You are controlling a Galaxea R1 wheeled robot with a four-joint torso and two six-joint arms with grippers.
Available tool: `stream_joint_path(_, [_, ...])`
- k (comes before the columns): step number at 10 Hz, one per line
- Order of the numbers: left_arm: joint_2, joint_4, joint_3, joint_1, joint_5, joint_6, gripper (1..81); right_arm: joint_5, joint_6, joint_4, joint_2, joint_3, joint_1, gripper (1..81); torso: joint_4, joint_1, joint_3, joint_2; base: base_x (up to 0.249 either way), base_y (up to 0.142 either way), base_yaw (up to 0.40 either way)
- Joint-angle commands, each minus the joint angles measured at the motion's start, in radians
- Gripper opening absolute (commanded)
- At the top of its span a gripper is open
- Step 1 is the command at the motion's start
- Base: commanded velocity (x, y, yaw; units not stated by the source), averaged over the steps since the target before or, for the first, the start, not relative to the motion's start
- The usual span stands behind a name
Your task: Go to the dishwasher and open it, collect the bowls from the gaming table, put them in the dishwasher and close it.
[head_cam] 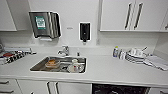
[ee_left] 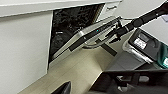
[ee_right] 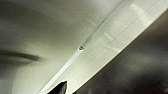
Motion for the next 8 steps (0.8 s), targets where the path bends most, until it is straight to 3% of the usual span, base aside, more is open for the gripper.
stream_joint_path(1, [-0.025,-0.007,0.023,-0.069,0.017,-0.002,81.1,-0.208,-0.086,-0.082,0.1,-0.01,0.019,81.1,0.0,0.0,0.0,0.0,-0.084,0.0,0.0])
stream_joint_path(5, [-0.009,-0.001,0.018,-0.058,0.017,0.0,81.1,-0.156,-0.088,-0.082,0.222,-0.116,-0.051,81.1,-0.001,-0.001,0.0,0.0,-0.084,0.0,0.0])
stream_joint_path(8, [0.001,-0.001,0.018,-0.047,0.017,0.0,81.1,-0.122,-0.089,-0.082,0.247,-0.134,-0.073,81.1,-0.001,-0.001,0.0,0.0,-0.085,0.0,0.0])
